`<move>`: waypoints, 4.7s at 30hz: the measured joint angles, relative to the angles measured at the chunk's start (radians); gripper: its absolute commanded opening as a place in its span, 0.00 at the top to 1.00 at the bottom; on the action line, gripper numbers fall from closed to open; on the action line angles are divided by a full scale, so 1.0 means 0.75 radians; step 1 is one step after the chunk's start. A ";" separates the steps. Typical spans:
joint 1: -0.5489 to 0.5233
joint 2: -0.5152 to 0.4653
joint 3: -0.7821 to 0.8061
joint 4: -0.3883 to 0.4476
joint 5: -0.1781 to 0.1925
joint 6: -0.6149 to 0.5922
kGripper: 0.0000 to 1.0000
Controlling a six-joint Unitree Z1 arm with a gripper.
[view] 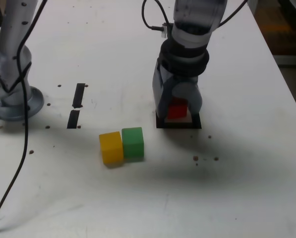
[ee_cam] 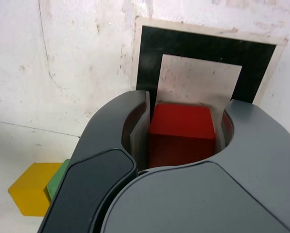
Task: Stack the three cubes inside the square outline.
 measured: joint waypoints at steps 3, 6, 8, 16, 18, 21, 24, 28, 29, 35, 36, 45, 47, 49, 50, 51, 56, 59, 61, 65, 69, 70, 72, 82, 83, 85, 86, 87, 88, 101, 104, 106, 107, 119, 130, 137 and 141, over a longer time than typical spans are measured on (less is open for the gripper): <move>0.025 0.004 0.002 -0.015 -0.007 0.029 0.85; 0.042 0.010 0.013 -0.024 -0.016 0.051 0.85; 0.049 0.010 0.021 -0.032 -0.021 0.056 0.83; 0.052 0.020 0.024 -0.047 -0.039 0.063 0.54; 0.052 0.020 0.024 -0.047 -0.039 0.063 0.44; 0.052 0.021 0.024 -0.047 -0.036 0.063 0.32; 0.052 0.021 0.024 -0.047 -0.024 0.060 0.27; 0.052 0.021 0.026 -0.067 -0.003 0.055 0.20; 0.052 0.021 0.026 -0.073 0.002 0.052 0.18; 0.052 0.003 0.026 -0.067 0.032 0.018 0.12; 0.052 -0.011 0.026 -0.057 0.038 0.014 0.11; -0.028 -0.312 0.137 0.184 0.135 0.151 0.02; -0.062 -0.393 0.188 0.259 0.130 0.197 0.01; -0.111 -0.467 0.234 0.300 0.124 0.222 0.01; -0.149 -0.504 0.254 0.315 0.123 0.235 0.01; -0.196 -0.545 0.271 0.330 0.128 0.245 0.01; -0.425 -0.657 0.271 0.359 0.211 0.249 0.00; -0.552 -0.642 0.251 0.360 0.247 0.245 0.00; -0.644 -0.641 0.259 0.365 0.235 0.226 0.01; -0.826 -0.596 0.296 0.330 0.170 0.196 0.01; -1.002 -0.519 0.314 0.227 0.131 0.195 0.01; -1.051 -0.504 0.330 0.198 0.119 0.200 0.01; -1.105 -0.479 0.363 0.153 0.101 0.217 0.01; -1.122 -0.466 0.667 -0.072 0.135 0.373 0.03; -1.122 -0.486 0.710 -0.097 0.150 0.377 0.03; -1.122 -0.508 0.779 -0.146 0.175 0.391 0.04; -1.119 -0.510 0.805 -0.169 0.186 0.397 0.04; -1.115 -0.510 0.830 -0.186 0.199 0.404 0.04; -1.110 -0.510 0.846 -0.201 0.209 0.412 0.04; -1.060 -0.483 0.745 -0.245 0.255 0.515 0.04; -1.054 -0.456 0.722 -0.246 0.263 0.521 0.04; -1.049 -0.432 0.712 -0.255 0.272 0.524 0.04; -1.045 -0.421 0.708 -0.259 0.276 0.526 0.04; -0.957 -0.382 0.713 -0.285 0.334 0.549 0.11; -0.951 -0.398 0.794 -0.467 0.341 0.493 0.45; -0.951 -0.419 0.813 -0.501 0.358 0.478 0.61; -0.951 -0.413 0.814 -0.492 0.388 0.445 0.70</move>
